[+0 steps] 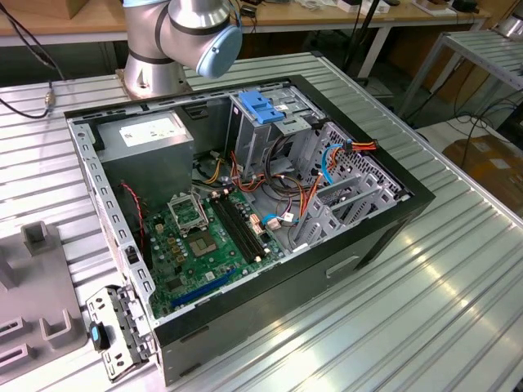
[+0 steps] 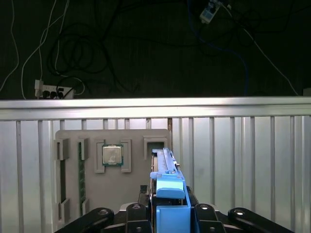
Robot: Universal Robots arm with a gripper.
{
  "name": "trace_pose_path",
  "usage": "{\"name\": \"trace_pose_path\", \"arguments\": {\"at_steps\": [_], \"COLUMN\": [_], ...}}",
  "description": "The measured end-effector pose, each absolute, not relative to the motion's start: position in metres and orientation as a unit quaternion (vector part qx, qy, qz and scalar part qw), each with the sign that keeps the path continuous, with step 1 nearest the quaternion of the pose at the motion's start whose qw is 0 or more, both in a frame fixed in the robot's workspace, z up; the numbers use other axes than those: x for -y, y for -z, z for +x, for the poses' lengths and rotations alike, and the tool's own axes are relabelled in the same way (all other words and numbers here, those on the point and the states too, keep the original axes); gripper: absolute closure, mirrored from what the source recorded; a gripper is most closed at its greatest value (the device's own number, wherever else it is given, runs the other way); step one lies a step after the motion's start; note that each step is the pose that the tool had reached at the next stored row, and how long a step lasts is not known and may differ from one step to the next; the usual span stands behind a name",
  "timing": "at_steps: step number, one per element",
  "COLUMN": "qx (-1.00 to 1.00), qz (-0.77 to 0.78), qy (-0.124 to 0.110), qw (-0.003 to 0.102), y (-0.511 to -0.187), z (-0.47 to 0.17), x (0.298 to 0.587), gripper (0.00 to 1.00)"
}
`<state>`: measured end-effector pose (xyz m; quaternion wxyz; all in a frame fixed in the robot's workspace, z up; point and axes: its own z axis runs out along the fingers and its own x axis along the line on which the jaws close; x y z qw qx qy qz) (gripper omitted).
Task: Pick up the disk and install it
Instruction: 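Pick up the disk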
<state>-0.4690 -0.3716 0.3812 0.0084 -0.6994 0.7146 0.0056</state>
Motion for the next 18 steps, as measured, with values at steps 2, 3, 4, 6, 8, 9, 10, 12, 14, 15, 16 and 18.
{"name": "trace_pose_path", "arguments": {"at_steps": [2,3,4,6,8,9,10,12,14,15,16,18], "qx": [-0.715,-0.715,-0.715,-0.715,-0.715,-0.715,-0.715,-0.715,-0.715,-0.715,-0.715,-0.715], "qz": [-0.699,-0.699,-0.699,-0.699,-0.699,-0.699,-0.699,-0.699,-0.699,-0.699,-0.699,-0.699], "qy": [-0.006,-0.006,-0.006,-0.006,-0.006,-0.006,-0.006,-0.006,-0.006,-0.006,-0.006,-0.006], "qw": [0.008,0.008,0.008,0.008,0.008,0.008,0.008,0.008,0.008,0.008,0.008,0.008], "y": [-0.382,-0.383,-0.383,-0.385,-0.386,-0.387,-0.387,-0.388,-0.389,-0.39,-0.39,-0.392], "z": [-0.469,-0.469,-0.469,-0.469,-0.469,-0.469,-0.469,-0.469,-0.469,-0.469,-0.469,-0.469], "x": [0.372,0.372,0.372,0.372,0.372,0.372,0.372,0.372,0.372,0.372,0.372,0.372], "gripper": [0.63,0.63,0.63,0.63,0.63,0.63,0.63,0.63,0.63,0.63,0.63,0.63]}}
